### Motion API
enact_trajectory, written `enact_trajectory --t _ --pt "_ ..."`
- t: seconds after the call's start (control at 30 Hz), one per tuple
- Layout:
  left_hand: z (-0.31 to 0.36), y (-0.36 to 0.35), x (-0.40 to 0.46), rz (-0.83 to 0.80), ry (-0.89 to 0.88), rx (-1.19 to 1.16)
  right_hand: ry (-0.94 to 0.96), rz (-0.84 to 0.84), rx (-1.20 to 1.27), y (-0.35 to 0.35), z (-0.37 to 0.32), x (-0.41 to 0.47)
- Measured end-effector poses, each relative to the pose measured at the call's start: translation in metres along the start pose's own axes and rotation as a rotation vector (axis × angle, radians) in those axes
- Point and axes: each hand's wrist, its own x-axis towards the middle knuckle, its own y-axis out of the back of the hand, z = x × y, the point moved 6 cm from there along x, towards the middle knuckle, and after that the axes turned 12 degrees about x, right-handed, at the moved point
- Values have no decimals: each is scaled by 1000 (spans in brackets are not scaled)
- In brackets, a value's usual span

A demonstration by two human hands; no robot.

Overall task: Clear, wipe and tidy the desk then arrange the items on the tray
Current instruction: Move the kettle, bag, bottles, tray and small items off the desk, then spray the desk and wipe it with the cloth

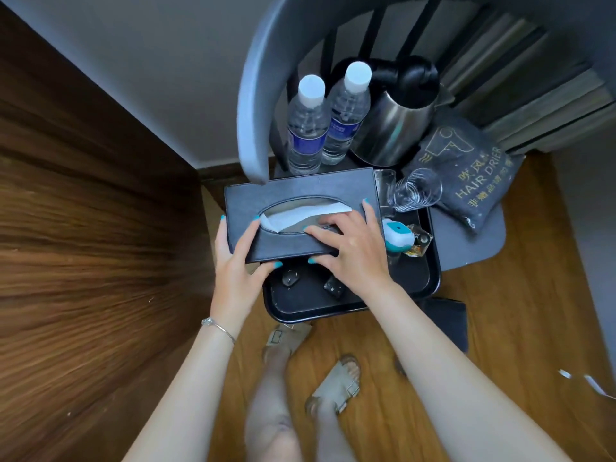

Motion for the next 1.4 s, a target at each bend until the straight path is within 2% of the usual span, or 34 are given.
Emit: enact_trajectory --t 0.47,0.67,0.73,0.83,0.93,1.03,1.1,1.23,1.4 --pt "7 13 -19 -12 -25 89 -55 100 59 10 -2 -30" --pt "33 23 -30 -60 -120 223 -193 125 136 19 -9 -57" --pt "45 26 -35 -107 -130 269 -258 75 162 22 -13 -65" --pt "65 30 -43 -184 -110 345 -384 -128 259 32 -21 -74" --pt "89 45 -55 -327 31 442 -556 -330 454 65 -37 -85" --pt "119 67 -73 -605 75 469 -662 -497 344 110 -60 -94" --pt "141 93 -92 -710 77 424 -651 -544 233 137 -82 -98" --pt "183 159 -135 -634 -6 576 -535 -584 139 187 -135 -98" --pt "219 247 -180 -471 34 571 -357 -597 -22 247 -208 -99"
